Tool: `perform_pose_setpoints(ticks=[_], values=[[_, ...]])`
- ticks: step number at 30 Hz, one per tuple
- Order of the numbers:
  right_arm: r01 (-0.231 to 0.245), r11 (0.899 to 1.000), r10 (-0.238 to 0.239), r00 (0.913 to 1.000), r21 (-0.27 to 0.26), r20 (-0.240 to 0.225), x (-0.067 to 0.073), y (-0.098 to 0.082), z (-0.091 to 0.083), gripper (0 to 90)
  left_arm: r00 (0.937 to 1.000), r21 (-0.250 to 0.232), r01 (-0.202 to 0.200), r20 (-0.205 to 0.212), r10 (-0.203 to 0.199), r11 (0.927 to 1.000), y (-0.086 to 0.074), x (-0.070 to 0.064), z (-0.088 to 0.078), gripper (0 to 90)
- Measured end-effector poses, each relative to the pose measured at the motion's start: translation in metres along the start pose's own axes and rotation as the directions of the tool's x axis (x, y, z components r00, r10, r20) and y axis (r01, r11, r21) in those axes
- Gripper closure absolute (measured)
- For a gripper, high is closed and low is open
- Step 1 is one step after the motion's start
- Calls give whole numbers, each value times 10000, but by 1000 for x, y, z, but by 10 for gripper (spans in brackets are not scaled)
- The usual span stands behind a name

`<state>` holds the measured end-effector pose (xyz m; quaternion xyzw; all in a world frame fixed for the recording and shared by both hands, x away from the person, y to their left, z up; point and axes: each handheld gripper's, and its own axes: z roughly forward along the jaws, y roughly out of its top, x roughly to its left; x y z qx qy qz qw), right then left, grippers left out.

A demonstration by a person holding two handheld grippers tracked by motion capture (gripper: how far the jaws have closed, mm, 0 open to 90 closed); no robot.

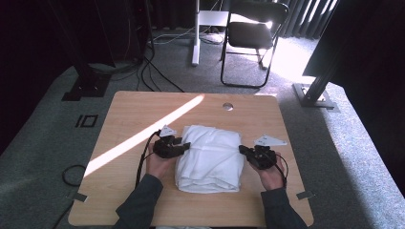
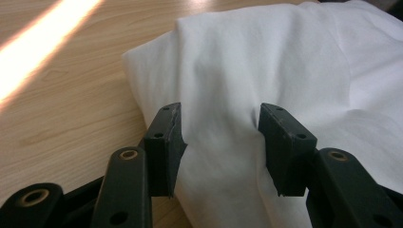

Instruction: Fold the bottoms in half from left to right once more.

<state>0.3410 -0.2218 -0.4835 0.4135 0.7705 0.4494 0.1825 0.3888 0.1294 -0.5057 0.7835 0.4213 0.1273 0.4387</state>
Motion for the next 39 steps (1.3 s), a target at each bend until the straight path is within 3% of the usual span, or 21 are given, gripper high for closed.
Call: perform_pose_setpoints(ticks=[4, 7, 10, 13, 16, 19, 21, 22, 25, 26, 27, 32, 36, 37, 39], values=[[1, 9987, -8, 9999, 515, 125, -3, -3, 6, 894, 9992, 164, 224, -345, -218, 9996, -7, 8, -1, 545], [-11, 9958, 15, 10000, 911, -40, -4, -5, 11, 878, 9981, -60, 418, -449, -421, 9991, -8, 16, -7, 557], [-86, 9987, 73, 9997, 505, 252, -6, -1, 11, 721, 9973, -523, 345, -629, -378, 9980, 3, 20, -13, 538], [-586, 9982, 592, 9955, -100, 744, -16, 8, 10, 627, 9954, -921, 165, -924, -250, 9956, 20, 23, -13, 528], [-844, 9962, 855, 9944, -194, 615, -22, 17, 18, 561, 9959, -963, 288, -821, -367, 9949, 32, 27, -2, 519], [-953, 9954, 958, 9940, -127, 526, -22, 22, 30, 542, 9971, -914, 555, -461, -599, 9943, 35, 28, 11, 512], [-972, 9953, 972, 9943, -27, 426, -20, 24, 38, 562, 9970, -657, 693, -311, -715, 9954, 34, 28, 21, 525], [-905, 9959, 903, 9949, 32, 439, -19, 24, 41, 605, 9970, -457, 743, -201, -753, 9962, 32, 29, 26, 592], [-823, 9964, 814, 9959, 221, 382, -20, 22, 46, 873, 9983, -302, 560, -122, -564, 9980, 26, 27, 33, 863], [-850, 9962, 840, 9955, 196, 445, -20, 22, 44, 886, 9972, -405, 743, 4, -743, 9964, 24, 28, 33, 895], [-915, 9958, 910, 9949, 89, 443, -22, 22, 41, 889, 9965, -529, 832, 110, -827, 9951, 23, 30, 32, 900], [-1337, 9902, 1360, 9889, -397, 606, -33, 23, 24, 891, 9915, -734, 1087, -631, -1134, 9914, 21, 38, 22, 900], [-1517, 9882, 1531, 9833, -217, 987, -41, 17, 29, 897, 9830, -238, 976, -1540, -1002, 9949, 15, 44, 26, 900], [-1544, 9880, 1540, 9807, -55, 1206, -43, 15, 32, 896, 9808, -118, 1058, -1635, -1063, 9943, 13, 46, 28, 900], [-1728, 9847, 1688, 9781, 228, 1221, -48, 8, 38, 897, 9767, -34, 1317, -1706, -1303, 9913, 8, 50, 31, 900]])
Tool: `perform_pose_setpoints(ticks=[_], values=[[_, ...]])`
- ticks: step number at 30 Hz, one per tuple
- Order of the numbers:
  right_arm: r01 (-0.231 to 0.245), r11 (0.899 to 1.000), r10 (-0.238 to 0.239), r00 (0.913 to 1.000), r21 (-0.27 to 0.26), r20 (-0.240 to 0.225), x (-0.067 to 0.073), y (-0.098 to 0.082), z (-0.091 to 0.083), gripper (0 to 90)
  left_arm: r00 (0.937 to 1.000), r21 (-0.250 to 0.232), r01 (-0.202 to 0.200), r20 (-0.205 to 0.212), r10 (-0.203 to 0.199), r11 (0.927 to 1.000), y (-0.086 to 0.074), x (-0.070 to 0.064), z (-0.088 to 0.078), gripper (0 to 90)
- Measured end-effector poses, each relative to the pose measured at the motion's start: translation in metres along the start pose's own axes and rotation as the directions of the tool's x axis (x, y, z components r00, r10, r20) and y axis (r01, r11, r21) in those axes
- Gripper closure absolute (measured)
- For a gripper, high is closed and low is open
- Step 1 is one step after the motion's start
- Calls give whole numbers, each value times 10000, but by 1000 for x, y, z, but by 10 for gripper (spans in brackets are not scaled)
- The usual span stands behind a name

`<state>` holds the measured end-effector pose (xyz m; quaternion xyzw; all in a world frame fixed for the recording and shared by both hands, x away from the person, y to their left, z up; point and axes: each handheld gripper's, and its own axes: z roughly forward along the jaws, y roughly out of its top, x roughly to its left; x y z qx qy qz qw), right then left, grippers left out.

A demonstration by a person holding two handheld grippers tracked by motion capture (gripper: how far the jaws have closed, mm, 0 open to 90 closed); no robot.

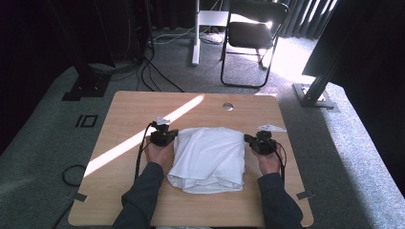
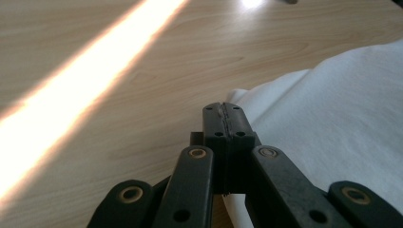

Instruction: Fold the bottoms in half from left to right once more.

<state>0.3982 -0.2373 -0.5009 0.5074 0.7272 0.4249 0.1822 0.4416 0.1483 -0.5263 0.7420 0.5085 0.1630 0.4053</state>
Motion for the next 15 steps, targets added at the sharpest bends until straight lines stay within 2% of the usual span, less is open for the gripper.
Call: perform_pose_setpoints(ticks=[1, 3, 5, 7, 8, 10, 11, 12, 13, 15], values=[[-77, 9999, 77, 10000, 71, 44, -2, -2, 2, 896, 9999, 36, 92, 52, -92, 10000, -2, 1, 2, 900], [-53, 9998, 53, 10000, 195, -20, -3, -5, 5, 895, 10000, 2, -63, -52, 64, 10000, -4, -1, 4, 900], [24, 9995, -26, 10000, 327, 73, 0, -5, 4, 867, 9994, -60, -43, 346, 45, 10000, -5, -2, 2, 876], [169, 9997, -172, 9996, 149, 218, 6, -2, -5, 694, 9987, -78, -153, 483, 156, 9999, -5, -5, -1, 742], [348, 9993, -345, 9990, -99, 268, 12, -1, -13, 638, 9981, -75, -101, 601, 106, 9999, -5, -6, -3, 684], [732, 9954, -731, 9973, -617, 34, 27, 0, -32, 554, 9968, -255, 43, 802, -23, 9997, -9, -8, -10, 650], [1026, 9920, -1043, 9943, -737, -206, 36, -1, -40, 530, 9958, -304, 169, 907, -141, 9994, -11, -9, -14, 627], [1475, 9866, -1506, 9878, -700, -406, 45, -4, -45, 509, 9956, -281, 246, 916, -219, 9993, -14, -10, -18, 607], [1848, 9809, -1881, 9807, -602, -538, 53, -9, -48, 495, 9955, -345, 295, 913, -262, 9990, -17, -11, -22, 594], [2311, 9724, -2331, 9679, -313, -946, 64, -21, -47, 495, 9926, -479, 393, 1165, -335, 9981, -22, -13, -29, 579]])
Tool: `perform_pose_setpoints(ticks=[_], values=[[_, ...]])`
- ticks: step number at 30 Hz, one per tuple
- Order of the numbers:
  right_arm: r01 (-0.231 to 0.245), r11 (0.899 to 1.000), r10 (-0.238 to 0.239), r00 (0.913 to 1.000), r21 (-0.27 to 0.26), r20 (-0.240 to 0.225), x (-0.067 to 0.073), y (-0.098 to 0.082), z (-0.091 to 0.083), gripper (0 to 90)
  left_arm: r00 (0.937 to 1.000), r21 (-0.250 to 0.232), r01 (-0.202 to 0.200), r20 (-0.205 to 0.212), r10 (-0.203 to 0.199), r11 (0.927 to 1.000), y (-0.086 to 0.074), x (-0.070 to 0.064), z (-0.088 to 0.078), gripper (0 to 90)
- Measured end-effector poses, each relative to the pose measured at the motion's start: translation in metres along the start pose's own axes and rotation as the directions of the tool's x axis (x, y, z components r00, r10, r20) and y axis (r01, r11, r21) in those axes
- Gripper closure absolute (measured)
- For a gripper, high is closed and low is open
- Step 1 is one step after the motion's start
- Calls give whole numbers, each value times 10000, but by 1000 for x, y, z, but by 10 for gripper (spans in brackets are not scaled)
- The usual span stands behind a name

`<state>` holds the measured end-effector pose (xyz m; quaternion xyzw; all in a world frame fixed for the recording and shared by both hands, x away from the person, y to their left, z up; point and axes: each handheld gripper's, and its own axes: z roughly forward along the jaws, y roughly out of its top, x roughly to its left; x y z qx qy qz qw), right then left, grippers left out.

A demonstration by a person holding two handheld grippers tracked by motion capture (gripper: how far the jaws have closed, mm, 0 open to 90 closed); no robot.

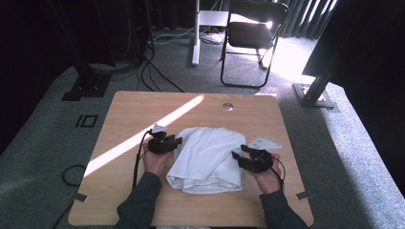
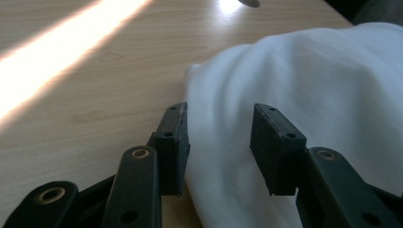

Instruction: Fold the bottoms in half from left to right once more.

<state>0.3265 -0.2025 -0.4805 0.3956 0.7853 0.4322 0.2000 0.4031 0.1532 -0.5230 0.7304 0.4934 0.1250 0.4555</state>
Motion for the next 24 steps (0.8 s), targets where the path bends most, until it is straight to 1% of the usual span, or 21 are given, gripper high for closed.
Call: perform_pose_setpoints(ticks=[1, 2, 3, 4, 5, 7, 9, 11, 13, 14, 16, 17, 19, 21, 24], values=[[141, 9994, -139, 9999, 306, -64, 4, -5, 4, 515, 10000, -35, -25, 28, 25, 10000, -2, -2, -3, 570], [303, 9972, -306, 9995, 685, 44, 6, -10, 10, 583, 10000, -54, -4, 90, 4, 10000, -3, -4, -5, 563], [400, 9935, -408, 9992, 1068, 47, 7, -15, 16, 685, 9997, -7, -66, 224, 66, 10000, -5, -7, -7, 562], [380, 9912, -370, 9993, 1266, -107, 6, -17, 20, 758, 9994, -2, -204, 287, 203, 9998, -6, -10, -8, 554], [403, 9920, -389, 9991, 1193, -138, 7, -19, 20, 798, 9989, 15, -368, 294, 368, 9993, -7, -13, -8, 548], [473, 9960, -464, 9988, 756, -125, 8, -16, 13, 846, 9980, 13, -491, 388, 490, 9988, -9, -18, -9, 543], [395, 9985, -391, 9992, 381, -112, 6, -14, 2, 858, 9972, -38, -598, 448, 599, 9982, -10, -22, -9, 537], [295, 9994, -293, 9995, 171, -132, 2, -13, -7, 865, 9969, -79, -628, 465, 632, 9980, -10, -24, -8, 527], [45, 10000, -47, 9995, -68, -313, -3, -14, -15, 864, 9967, -49, -628, 506, 630, 9980, -10, -25, -8, 521], [-60, 9998, 54, 9994, -198, -330, -5, -16, -19, 861, 9964, -43, -660, 526, 662, 9978, -10, -25, -7, 517], [-354, 9989, 339, 9981, -303, -505, -10, -19, -25, 845, 9962, 24, -696, 526, 694, 9976, -10, -27, -4, 512], [-503, 9983, 486, 9973, -296, -550, -13, -22, -27, 843, 9959, 73, -738, 526, 733, 9972, -10, -28, -3, 513], [-580, 9982, 575, 9976, -138, -380, -18, -28, -27, 845, 9956, 92, -785, 515, 779, 9969, -10, -31, 0, 513], [-843, 9964, 842, 9955, -4, -435, -23, -34, -27, 846, 9955, 94, -840, 443, 835, 9964, -10, -32, 1, 513], [-856, 9959, 862, 9961, 304, -174, -26, -43, -27, 893, 9956, 125, -848, 410, 842, 9963, -10, -33, 1, 514]])
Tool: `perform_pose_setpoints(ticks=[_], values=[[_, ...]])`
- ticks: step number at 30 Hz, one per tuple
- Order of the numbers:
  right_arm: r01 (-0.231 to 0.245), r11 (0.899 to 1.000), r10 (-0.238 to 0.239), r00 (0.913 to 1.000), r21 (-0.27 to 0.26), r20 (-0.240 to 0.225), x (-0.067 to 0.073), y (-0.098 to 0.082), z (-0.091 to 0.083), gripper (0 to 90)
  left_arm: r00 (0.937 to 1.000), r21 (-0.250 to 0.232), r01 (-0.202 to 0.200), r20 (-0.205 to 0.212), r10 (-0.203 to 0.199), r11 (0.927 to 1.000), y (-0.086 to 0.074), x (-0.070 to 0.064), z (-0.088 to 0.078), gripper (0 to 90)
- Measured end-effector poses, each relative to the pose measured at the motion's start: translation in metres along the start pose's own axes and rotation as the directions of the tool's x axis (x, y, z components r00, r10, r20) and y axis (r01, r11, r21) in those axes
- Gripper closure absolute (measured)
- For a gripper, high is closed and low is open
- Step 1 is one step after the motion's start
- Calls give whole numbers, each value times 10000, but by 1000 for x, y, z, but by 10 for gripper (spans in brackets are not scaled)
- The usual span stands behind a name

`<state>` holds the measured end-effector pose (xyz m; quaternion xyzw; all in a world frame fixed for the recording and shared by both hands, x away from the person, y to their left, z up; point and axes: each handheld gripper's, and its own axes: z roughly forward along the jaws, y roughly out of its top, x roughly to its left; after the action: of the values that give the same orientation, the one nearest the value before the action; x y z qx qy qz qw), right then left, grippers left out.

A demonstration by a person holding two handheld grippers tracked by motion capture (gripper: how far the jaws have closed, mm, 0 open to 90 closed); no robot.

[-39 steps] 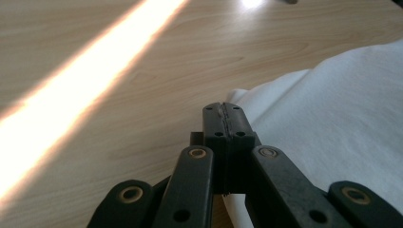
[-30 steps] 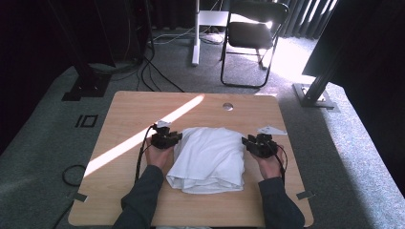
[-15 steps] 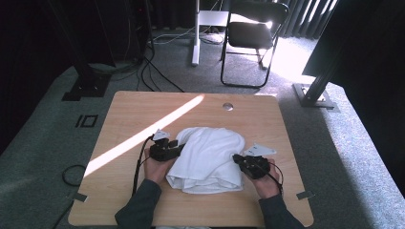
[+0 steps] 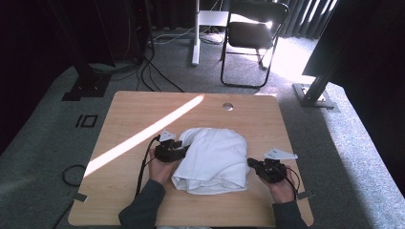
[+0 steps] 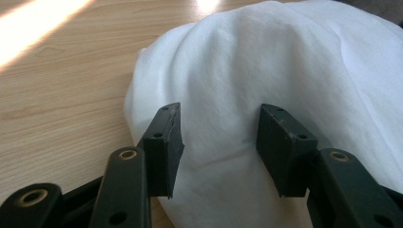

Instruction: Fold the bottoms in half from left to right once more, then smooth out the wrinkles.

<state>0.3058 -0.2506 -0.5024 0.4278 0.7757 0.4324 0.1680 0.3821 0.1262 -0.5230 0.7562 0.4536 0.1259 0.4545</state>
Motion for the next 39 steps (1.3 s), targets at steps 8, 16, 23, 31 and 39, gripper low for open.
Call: perform_pose_setpoints(ticks=[8, 16, 23, 31, 39], values=[[-169, 9968, 183, 9997, -778, 180, 1, -6, -16, 767, 9999, -40, -90, -108, 90, 10000, 1, -2, -2, 513], [1219, 9910, -1232, 9922, -559, -205, 24, 13, 7, 889, 9998, -86, -54, -183, 52, 9999, 0, -3, -1, 512], [709, 9865, -739, 9971, -1473, -151, 9, 14, -24, 900, 9999, -44, -50, -131, 50, 10000, 0, -3, 3, 497], [173, 9979, -179, 9998, 625, 86, -13, -29, -3, 900, 10000, -152, -20, -16, 20, 9999, 3, -4, 0, 487], [-121, 9999, 115, 9970, 74, 770, -8, -13, -5, 611, 9976, -775, -597, 298, 621, 9952, 5, -25, -39, 474]])
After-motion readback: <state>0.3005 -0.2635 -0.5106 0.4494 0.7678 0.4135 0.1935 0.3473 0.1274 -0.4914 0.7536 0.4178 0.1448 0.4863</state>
